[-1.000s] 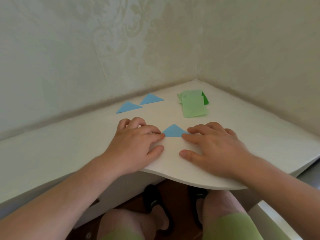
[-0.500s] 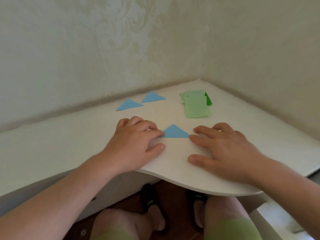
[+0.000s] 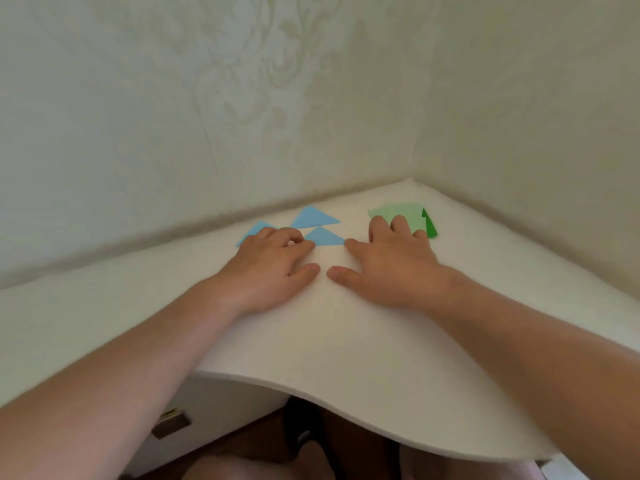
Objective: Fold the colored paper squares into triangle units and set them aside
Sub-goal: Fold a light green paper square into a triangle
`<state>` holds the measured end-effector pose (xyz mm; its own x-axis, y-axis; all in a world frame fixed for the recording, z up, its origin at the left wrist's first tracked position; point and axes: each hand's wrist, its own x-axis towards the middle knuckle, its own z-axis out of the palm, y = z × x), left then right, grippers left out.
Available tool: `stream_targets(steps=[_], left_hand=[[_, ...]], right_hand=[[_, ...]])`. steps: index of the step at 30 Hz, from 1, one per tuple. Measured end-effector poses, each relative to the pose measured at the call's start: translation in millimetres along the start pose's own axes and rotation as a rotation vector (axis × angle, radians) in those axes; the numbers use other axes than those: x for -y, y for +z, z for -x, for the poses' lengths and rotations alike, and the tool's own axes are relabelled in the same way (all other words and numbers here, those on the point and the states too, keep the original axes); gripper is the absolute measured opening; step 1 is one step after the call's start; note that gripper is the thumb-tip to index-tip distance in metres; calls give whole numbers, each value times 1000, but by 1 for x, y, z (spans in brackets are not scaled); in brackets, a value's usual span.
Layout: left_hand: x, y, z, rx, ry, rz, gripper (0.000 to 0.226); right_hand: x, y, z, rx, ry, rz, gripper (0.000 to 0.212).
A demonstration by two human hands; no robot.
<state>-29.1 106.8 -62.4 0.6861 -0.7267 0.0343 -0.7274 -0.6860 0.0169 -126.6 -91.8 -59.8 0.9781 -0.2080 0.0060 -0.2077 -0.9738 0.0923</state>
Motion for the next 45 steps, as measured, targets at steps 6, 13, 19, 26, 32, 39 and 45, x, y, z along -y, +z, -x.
stream_targets(steps=[6, 13, 19, 26, 32, 39, 45], left_hand=[[2, 7, -5, -47, -22, 4, 53], [5, 8, -14, -216, -98, 289, 45], [-49, -2, -60, -246, -59, 321, 42], [-109, -5, -114, -40, 5, 203, 72], [-107, 3, -121, -95, 24, 235, 75], [-101, 5, -112, -179, 91, 633, 48], [-102, -6, -111, -271, -11, 1315, 42]], right_hand=[[-13, 3, -15, -10, -25, -69, 70], [-102, 2, -28, -464, 60, -711, 54], [-134, 3, -46, -412, 218, -845, 55], [-130, 27, -47, -386, 200, -918, 51], [-135, 26, -52, -367, 219, -1047, 39], [-131, 6, -41, -313, 159, -1155, 10], [-123, -9, -28, -154, -2, -1581, 34]])
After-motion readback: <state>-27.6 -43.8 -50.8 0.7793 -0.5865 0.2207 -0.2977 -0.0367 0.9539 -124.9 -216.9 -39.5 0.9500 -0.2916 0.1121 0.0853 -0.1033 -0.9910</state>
